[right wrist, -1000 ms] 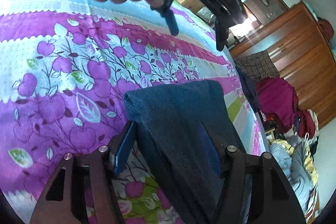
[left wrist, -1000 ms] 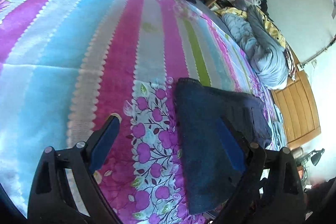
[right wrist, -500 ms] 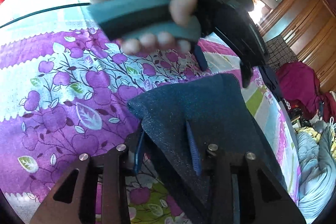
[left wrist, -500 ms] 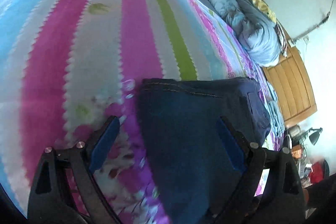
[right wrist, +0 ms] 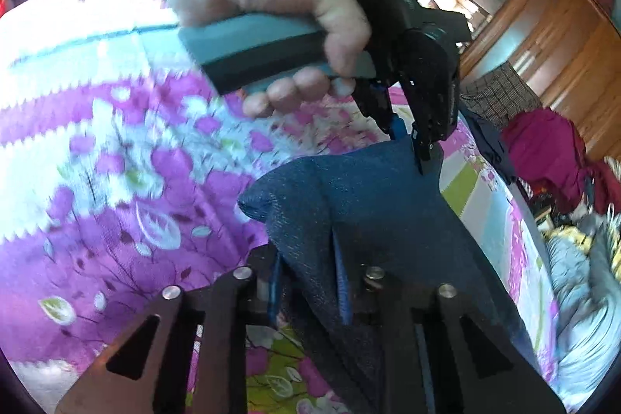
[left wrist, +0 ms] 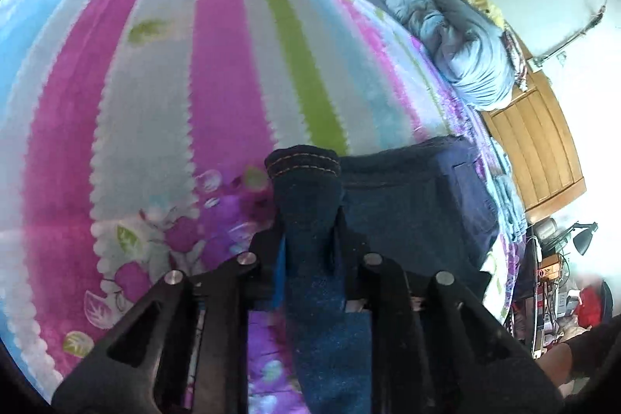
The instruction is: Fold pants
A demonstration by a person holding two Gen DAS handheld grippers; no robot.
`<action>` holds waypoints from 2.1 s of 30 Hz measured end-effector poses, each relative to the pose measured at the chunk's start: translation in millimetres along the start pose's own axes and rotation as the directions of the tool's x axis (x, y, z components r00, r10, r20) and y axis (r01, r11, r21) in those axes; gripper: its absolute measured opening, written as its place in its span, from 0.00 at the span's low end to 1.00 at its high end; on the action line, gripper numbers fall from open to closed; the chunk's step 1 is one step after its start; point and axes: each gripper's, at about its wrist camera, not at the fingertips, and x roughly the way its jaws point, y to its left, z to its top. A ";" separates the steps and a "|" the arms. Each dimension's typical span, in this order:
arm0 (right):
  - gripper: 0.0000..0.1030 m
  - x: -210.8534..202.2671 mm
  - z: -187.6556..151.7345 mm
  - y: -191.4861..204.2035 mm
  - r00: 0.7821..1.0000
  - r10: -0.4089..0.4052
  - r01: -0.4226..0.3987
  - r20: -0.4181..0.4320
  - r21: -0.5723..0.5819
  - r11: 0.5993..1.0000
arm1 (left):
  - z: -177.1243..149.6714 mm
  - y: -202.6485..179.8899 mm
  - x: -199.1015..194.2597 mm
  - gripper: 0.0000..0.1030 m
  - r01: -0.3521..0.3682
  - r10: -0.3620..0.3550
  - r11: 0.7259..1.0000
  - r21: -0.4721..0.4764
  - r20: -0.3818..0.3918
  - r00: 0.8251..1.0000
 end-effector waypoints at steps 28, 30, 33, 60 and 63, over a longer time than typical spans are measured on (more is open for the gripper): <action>0.17 -210.1 -165.7 -317.6 0.986 -0.112 -0.045 0.124 0.843 0.536 | 104.4 -289.9 126.3 0.25 0.154 -0.148 0.978 0.141 -0.053 0.988; 0.17 -216.4 -198.7 -337.7 0.986 -0.115 -0.057 0.124 0.883 0.465 | 107.2 -310.7 154.8 0.26 0.154 -0.143 0.977 0.147 -0.078 0.987; 0.17 -223.6 -249.9 -361.4 0.984 -0.125 -0.072 0.125 0.930 0.360 | 108.9 -339.9 194.1 0.26 0.143 -0.124 0.973 0.181 -0.113 0.986; 0.20 -204.2 -502.2 -382.4 0.992 -0.065 -0.115 0.107 0.982 -0.148 | 62.3 -410.7 383.5 0.28 0.043 0.049 0.943 0.331 -0.265 0.963; 0.27 -232.8 -484.5 -390.0 0.998 -0.061 0.002 0.000 1.000 0.031 | 69.9 -417.5 337.1 0.28 0.073 -0.008 0.952 0.298 -0.214 0.977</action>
